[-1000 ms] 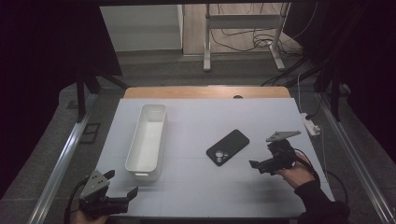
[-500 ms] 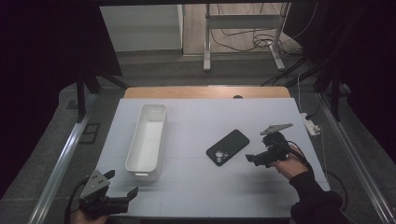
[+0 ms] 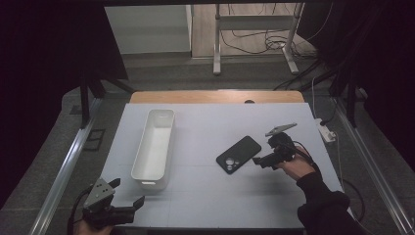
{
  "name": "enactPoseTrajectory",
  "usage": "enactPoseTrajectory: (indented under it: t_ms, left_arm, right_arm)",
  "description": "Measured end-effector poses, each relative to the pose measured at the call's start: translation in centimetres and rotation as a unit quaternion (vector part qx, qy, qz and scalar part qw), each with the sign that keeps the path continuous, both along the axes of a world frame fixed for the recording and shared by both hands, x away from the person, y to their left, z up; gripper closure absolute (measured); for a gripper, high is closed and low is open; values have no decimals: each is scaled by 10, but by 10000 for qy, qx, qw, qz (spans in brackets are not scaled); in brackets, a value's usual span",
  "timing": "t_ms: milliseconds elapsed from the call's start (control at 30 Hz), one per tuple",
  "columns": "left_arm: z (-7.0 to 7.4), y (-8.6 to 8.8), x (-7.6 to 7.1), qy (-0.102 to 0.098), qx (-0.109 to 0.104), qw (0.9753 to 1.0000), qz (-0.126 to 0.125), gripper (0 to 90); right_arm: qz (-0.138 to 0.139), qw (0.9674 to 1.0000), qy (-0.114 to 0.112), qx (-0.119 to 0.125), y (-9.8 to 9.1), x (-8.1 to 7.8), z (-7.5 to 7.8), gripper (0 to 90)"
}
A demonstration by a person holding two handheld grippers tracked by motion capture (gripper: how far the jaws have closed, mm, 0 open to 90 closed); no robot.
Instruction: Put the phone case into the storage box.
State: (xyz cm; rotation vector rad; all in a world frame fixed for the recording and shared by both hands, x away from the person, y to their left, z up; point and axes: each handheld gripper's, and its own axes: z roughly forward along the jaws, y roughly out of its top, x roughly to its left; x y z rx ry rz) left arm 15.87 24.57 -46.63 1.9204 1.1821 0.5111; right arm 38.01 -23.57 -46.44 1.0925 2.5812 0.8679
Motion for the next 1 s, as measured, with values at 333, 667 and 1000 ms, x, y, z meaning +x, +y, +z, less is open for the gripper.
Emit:
enactPoseTrajectory:
  t_ms: [333,667,1000]
  left_arm:
    - [0,0,0,-2,34,10000,-4,22]
    - [0,-1,0,-1,35,10000,3,22]
    - [0,0,0,-4,33,10000,0,22]
  right_arm:
    - [-3,9999,140,83,13,13,-4,0]
    - [70,9999,75,26,25,27,-6,0]
    - [60,9999,67,-102,41,39,-11,0]
